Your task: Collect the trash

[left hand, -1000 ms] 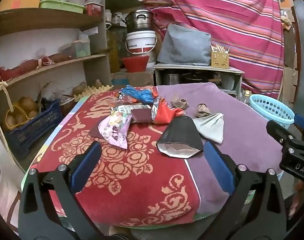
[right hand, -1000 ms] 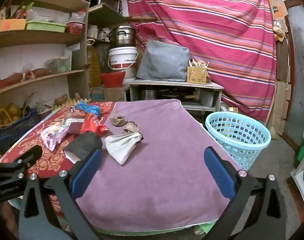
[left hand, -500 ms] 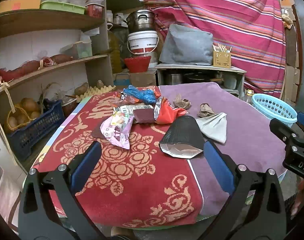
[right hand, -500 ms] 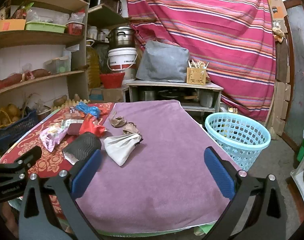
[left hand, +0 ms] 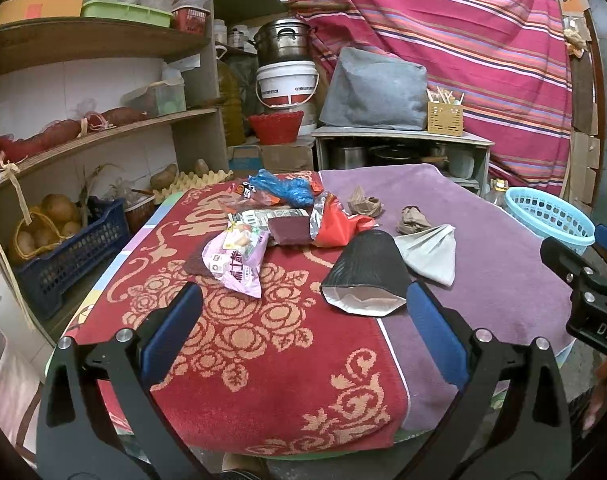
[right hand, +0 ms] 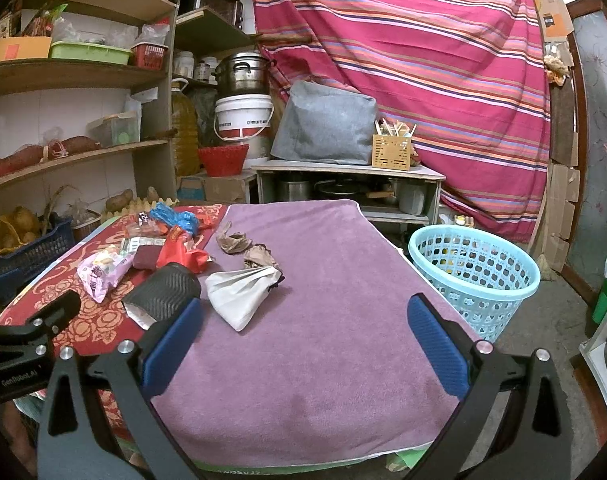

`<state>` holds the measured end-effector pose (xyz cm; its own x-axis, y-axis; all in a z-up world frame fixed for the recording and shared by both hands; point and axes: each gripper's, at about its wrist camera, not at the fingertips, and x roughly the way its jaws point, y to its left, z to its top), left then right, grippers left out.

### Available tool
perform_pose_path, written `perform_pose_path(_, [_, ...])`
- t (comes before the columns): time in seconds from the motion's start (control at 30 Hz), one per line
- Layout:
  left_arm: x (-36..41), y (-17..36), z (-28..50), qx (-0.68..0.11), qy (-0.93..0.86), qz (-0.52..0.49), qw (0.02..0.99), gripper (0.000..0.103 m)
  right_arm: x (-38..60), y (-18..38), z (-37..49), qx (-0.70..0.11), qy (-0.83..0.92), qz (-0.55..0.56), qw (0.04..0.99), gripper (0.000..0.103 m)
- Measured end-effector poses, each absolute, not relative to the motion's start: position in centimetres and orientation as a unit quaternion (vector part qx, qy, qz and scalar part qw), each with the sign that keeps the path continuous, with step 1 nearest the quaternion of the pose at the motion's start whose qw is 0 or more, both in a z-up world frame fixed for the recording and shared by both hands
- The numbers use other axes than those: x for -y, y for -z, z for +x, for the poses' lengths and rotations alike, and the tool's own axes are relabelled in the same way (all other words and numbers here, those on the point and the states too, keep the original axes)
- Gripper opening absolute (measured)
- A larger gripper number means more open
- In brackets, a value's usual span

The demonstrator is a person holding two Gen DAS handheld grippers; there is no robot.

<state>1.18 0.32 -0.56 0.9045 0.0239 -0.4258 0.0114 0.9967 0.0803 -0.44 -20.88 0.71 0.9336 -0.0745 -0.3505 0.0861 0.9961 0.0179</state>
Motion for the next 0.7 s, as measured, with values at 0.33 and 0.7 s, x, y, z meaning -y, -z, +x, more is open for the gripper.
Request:
perform_pose_path(0.33, [-0.51, 0.46, 1.25, -0.221, -0.002, 0.040, 0.975, 0.098, 21.01, -0.76, -0.45, -0.177, 0.041, 0.017, 0.983, 0.099])
perform_pose_path(0.7, [-0.45, 0.51, 1.28, -0.220, -0.001, 0.041, 0.975, 0.098, 21.05, -0.80, -0.63, -0.176, 0.041, 0.014, 0.983, 0.099])
